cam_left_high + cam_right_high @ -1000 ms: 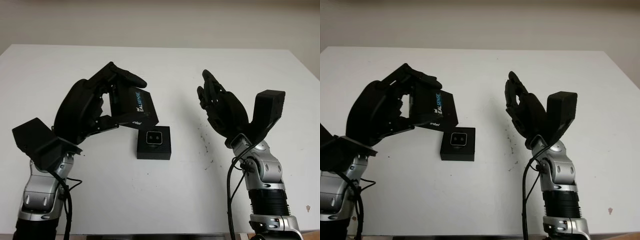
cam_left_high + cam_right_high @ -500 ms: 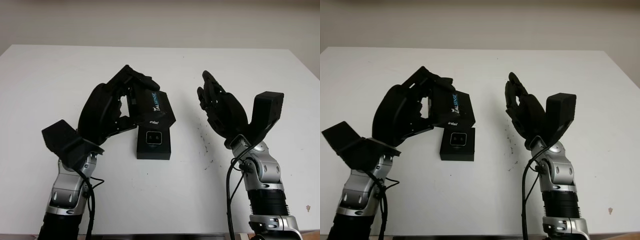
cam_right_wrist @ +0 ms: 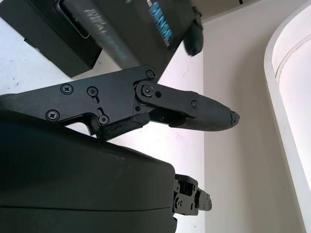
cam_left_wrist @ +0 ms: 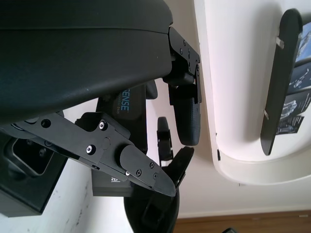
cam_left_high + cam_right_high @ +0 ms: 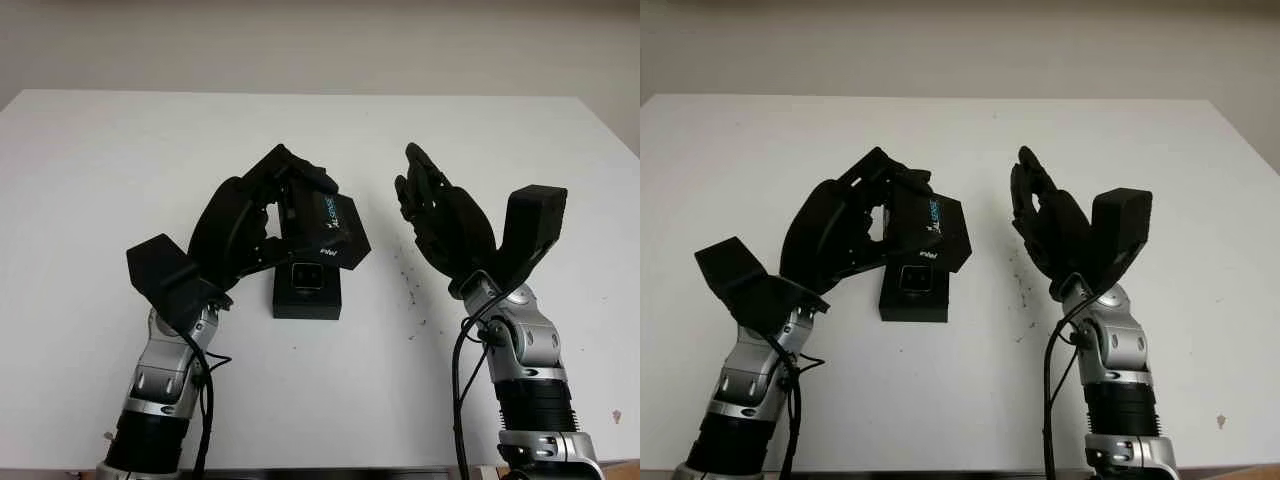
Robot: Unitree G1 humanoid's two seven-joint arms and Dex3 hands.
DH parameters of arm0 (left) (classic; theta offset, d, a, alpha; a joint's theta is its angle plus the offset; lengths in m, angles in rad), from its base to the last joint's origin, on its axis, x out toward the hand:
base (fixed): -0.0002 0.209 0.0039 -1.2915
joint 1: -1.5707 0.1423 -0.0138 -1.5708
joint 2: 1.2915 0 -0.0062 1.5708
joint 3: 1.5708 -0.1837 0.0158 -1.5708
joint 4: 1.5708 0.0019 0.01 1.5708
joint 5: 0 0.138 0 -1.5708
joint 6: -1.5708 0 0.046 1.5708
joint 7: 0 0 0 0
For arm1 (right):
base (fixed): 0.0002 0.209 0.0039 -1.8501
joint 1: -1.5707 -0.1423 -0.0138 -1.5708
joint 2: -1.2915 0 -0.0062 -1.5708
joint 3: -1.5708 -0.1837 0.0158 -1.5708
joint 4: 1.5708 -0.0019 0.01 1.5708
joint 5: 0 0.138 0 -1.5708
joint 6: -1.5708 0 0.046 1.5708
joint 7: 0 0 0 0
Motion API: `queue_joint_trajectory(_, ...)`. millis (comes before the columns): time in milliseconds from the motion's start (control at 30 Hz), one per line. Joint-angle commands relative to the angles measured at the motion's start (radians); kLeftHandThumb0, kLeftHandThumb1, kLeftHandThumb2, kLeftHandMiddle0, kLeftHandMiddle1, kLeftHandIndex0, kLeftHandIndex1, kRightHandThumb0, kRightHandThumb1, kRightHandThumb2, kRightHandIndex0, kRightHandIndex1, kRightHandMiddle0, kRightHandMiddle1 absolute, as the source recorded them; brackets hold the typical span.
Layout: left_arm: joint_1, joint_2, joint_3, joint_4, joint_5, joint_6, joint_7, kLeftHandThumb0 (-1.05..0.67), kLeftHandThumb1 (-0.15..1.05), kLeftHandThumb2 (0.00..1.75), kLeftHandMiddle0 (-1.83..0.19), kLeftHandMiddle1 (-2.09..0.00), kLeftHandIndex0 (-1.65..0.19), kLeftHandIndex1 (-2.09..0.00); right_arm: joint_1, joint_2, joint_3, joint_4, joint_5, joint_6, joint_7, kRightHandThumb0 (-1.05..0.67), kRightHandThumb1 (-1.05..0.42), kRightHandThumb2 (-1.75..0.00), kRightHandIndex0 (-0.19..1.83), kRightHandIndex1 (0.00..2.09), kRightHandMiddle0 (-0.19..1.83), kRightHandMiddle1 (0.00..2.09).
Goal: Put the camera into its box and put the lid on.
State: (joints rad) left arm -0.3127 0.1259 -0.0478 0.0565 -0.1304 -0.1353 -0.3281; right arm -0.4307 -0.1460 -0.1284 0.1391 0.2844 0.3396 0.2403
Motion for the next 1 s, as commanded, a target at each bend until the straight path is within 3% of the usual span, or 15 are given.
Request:
queue_joint_trajectory(0,-0.022,-0.015,-0.015,0.034,0.004,-0.027,-0.012,-0.19,0.97,0.05,-0.42,-1.56,-0.32,-1.47,0.003,0.002,-0.001,-0.001,-0.002,-0.01,0.0,-0.72,-1.05,-0.58,-0.11,0.06,-0.08,0.06)
queue_joint_trajectory(467,0.002,0.019,-0.065,0.027,0.059,-0.026,-0.06,-0.19,0.98,0.06,-0.41,-1.56,-0.33,-1.52,0.003,0.001,-0.008,-0.003,0.0,-0.004,-0.005,-0.71,-1.05,-0.59,-0.11,0.06,-0.08,0.06)
queue_joint_trajectory(967,0.025,0.049,-0.059,-0.006,0.088,-0.007,-0.054,-0.21,0.98,0.05,-0.39,-1.56,-0.31,-1.49,-0.01,-0.006,-0.01,0.019,0.002,-0.008,0.005,-0.71,-1.05,-0.58,-0.11,0.06,-0.08,0.06)
